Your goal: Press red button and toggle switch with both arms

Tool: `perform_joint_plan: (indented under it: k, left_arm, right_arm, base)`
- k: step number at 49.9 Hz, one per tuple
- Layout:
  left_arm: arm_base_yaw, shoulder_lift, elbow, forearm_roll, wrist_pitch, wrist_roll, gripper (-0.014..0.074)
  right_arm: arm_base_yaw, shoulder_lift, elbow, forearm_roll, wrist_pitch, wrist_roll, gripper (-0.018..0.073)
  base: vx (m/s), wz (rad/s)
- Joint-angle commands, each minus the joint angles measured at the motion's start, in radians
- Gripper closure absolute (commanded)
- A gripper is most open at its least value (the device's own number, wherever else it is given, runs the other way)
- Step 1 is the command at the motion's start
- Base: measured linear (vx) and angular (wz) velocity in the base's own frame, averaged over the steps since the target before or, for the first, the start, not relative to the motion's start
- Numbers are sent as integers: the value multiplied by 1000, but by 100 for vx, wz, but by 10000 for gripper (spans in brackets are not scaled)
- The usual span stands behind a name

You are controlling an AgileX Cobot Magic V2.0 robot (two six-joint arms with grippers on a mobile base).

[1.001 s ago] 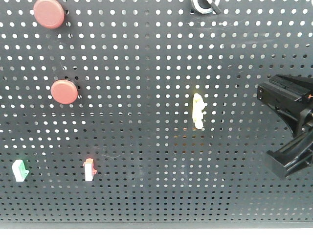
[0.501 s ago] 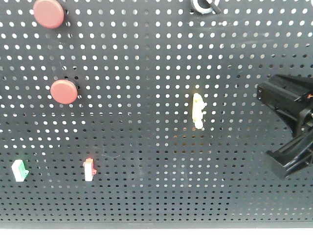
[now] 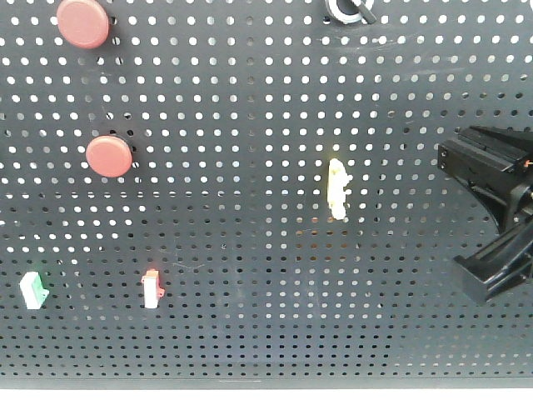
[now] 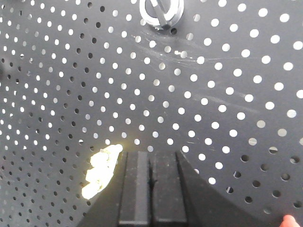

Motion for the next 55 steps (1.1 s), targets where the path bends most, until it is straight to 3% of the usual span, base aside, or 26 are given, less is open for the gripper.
perform_joint_plan:
  k: [1, 10, 15, 23, 29, 39, 48, 50, 55]
  left_arm:
    - [-1, -6, 34, -10, -78, -10, 596]
    - [-1, -6, 34, -10, -78, -10, 596]
    - [-1, -6, 34, -10, -78, -10, 596]
    - [-1, -6, 34, -10, -78, -10, 596]
    - [-1, -6, 34, -10, -78, -10, 596]
    - [-1, -6, 34, -10, -78, -10, 596]
    - [-1, -6, 34, -10, -78, -10, 596]
    - [-1, -6, 34, -10, -78, -10, 596]
    - [-1, -7, 34, -10, -78, -10, 596]
  right_arm:
    - [-2, -6, -28, -12, -67, -2, 559]
    - [-5, -14, 4, -8, -63, -5, 559]
    - [-53, -62, 66, 41, -69, -15, 559]
    - [-263, -214, 282, 267, -136, -14, 559]
    - [-418, -360, 496, 319, -199, -15, 559]
    - [-590, -636, 810, 453, -204, -21, 559]
    - [-601, -845, 1023, 489, -214, -100, 559]
    - [-601, -899, 1013, 489, -96, -111, 559]
    - [-601, -921, 1015, 478, -58, -158, 559]
  base:
    - [0, 0]
    - [0, 0]
    - [0, 0]
    - [0, 0]
    - [0, 0]
    - [0, 0]
    - [0, 0]
    - [0, 0]
    - [0, 0]
